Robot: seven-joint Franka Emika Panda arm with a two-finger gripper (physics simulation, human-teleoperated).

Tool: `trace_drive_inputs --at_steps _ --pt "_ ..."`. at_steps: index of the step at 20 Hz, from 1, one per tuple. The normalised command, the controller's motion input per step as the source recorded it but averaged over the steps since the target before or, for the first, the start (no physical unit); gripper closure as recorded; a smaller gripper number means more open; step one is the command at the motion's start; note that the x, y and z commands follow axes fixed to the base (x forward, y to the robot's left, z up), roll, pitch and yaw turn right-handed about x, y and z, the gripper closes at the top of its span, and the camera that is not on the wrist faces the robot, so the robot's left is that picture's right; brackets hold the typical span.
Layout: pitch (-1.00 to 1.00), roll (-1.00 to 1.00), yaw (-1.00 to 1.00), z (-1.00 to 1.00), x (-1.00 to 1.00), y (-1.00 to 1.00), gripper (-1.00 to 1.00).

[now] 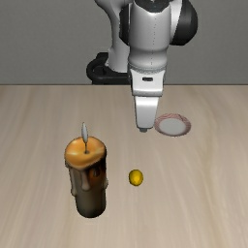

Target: Pick up the lemon and place it in the plate with the candle lit

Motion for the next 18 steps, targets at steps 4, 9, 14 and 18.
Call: trace_drive_inputs --at_steps 4,9,14,18 --pt "0.0 0.0 0.0 -1.0 0.0 0.0 -1.0" --pt "0.0 0.0 0.0 -1.0 0.0 0.0 -1.0" --pt "0.0 0.0 0.0 -1.0 0.0 0.0 -1.0" --pt "0.0 0.0 0.0 -1.0 0.0 0.0 -1.0"
